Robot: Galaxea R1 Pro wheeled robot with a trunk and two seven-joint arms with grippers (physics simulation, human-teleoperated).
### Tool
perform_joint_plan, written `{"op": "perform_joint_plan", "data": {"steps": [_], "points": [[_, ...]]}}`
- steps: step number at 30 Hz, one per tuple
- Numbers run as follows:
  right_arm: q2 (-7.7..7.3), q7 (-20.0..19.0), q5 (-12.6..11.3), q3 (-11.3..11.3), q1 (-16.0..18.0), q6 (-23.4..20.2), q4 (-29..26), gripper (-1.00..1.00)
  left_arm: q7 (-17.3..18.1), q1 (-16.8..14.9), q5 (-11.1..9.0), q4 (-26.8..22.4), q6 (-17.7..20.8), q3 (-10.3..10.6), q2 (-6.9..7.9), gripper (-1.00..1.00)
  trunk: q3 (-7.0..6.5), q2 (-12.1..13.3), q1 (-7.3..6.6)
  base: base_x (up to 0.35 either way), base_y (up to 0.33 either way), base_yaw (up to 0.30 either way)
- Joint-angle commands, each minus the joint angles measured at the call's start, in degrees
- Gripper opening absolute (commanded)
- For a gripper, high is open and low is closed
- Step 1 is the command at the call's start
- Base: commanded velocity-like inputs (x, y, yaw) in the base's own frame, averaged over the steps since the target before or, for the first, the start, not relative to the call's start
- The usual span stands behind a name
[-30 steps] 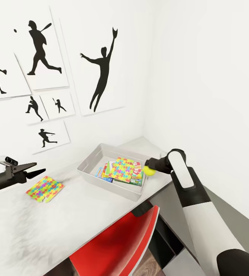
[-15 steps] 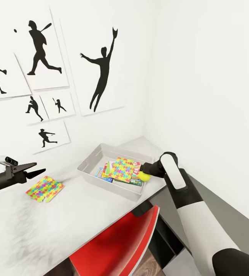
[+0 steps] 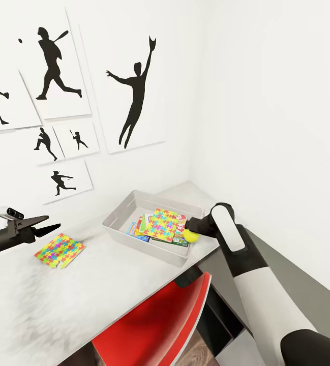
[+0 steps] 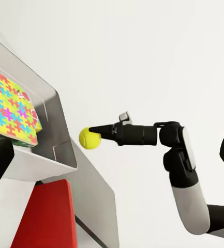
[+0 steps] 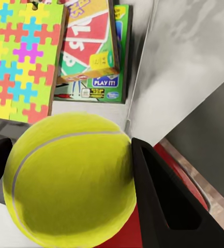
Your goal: Put all the toys in the child's room - the three board games (two on the bed and one on the table), the two jigsaw puzzles on the table, and the tennis ball on the table - inside the toy box on the table in the child's room.
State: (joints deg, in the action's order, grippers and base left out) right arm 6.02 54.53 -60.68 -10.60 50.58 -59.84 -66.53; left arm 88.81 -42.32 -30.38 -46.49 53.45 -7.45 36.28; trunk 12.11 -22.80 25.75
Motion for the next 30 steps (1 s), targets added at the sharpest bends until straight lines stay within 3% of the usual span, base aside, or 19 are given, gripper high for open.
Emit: {"op": "perform_joint_plan", "data": {"steps": [1, 11, 30], "points": [[0.01, 0.7, -0.6, 0.0, 0.1, -0.2, 0.1, -1.0, 0.2, 0.0, 0.0, 0.0, 0.6, 0.0, 0.02, 1.0, 0.12, -0.1, 0.04, 0.0, 0.0, 0.0], [1.64, 0.6, -0.5, -0.1, 0.6, -0.2, 2.6, -1.0, 0.1, 0.0, 0.0, 0.0, 0.6, 0.1, 0.02, 1.0, 0.12, -0.1, 0.04, 0.0, 0.0, 0.0], [2.06, 0.6, -0.4, -0.3, 0.9, -0.2, 3.3, -1.0, 0.1, 0.0, 0.0, 0.0, 0.5, 0.1, 0.02, 1.0, 0.12, -0.1, 0.04, 0.0, 0.0, 0.0]]}}
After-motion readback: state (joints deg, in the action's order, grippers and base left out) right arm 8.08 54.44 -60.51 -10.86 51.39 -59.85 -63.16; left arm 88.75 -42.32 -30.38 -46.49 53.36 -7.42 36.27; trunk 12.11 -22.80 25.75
